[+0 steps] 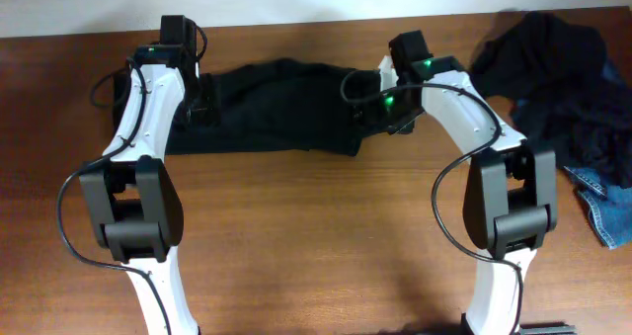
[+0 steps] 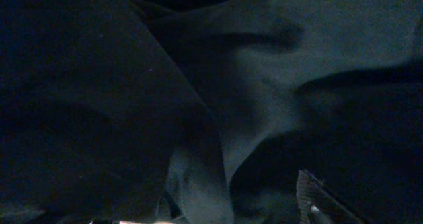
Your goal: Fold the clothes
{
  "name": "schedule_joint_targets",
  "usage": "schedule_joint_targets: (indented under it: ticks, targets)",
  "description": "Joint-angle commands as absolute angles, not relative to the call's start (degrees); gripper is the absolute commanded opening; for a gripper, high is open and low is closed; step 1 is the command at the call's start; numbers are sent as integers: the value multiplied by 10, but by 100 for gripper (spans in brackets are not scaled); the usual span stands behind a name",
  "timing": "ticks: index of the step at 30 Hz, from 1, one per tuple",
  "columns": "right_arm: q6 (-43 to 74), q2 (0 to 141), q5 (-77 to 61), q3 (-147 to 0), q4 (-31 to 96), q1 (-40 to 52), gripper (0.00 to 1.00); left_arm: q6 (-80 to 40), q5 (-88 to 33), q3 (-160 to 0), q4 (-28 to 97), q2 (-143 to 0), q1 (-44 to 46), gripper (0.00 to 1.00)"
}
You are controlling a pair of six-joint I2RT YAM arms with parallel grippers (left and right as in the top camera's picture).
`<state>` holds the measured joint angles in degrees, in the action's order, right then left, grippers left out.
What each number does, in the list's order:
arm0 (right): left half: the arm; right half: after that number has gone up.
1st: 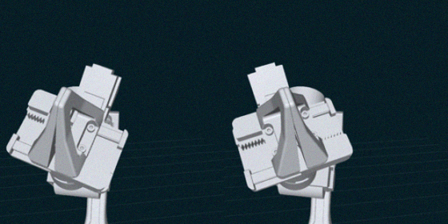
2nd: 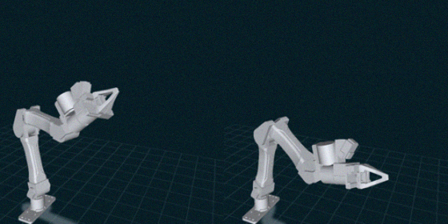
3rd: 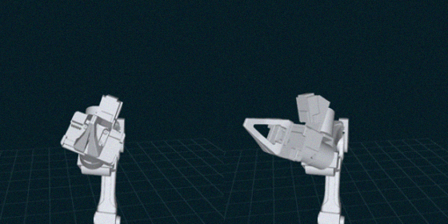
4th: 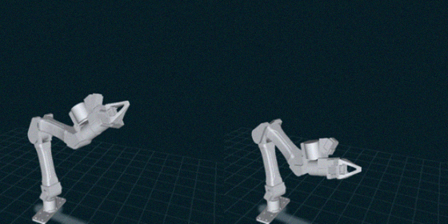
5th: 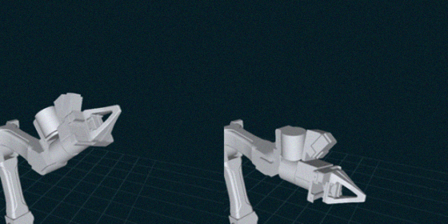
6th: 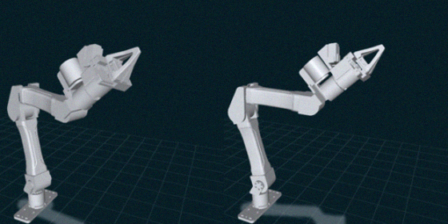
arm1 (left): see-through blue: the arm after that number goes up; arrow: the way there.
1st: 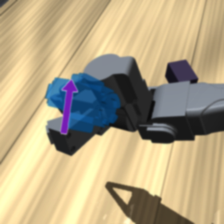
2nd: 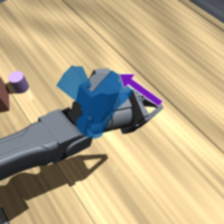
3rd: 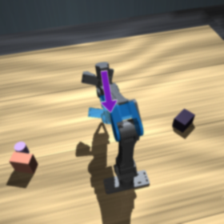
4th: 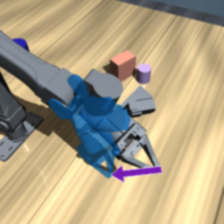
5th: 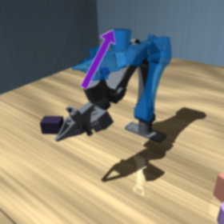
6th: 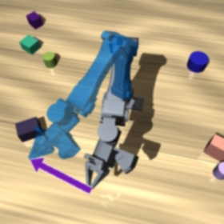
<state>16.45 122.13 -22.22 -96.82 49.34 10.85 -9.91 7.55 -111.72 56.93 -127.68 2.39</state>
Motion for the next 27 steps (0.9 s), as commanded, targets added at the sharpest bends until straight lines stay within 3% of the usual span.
schedule_joint_targets:
  ticks: [1,3,5,7,8,13,21,27]
  targets:
    - [177,1223,-235,-952,452,130,70,-96,78,-1132,566,-1276,23,82]
    - [182,1223,-233,-945,429,136,61,-96,77,-1132,566,-1276,23,82]
    - [184,1223,-231,-939,413,139,44,-96,77,-1132,566,-1276,23,81]
    - [186,1223,-214,-938,400,141,11,-96,77,-1132,566,-1276,23,80]
    - [186,1223,-204,-938,396,141,4,-96,77,-1132,566,-1276,23,80]
    - [174,1223,-182,-962,394,114,4,-96,77,-1132,566,-1276,23,79]
    - [-46,1222,-167,-1077,423,62,4,-96,78,-1132,567,-1276,24,77]
    - [-88,1245,-102,-1060,423,62,4,-95,78,-1132,575,-1276,29,76]
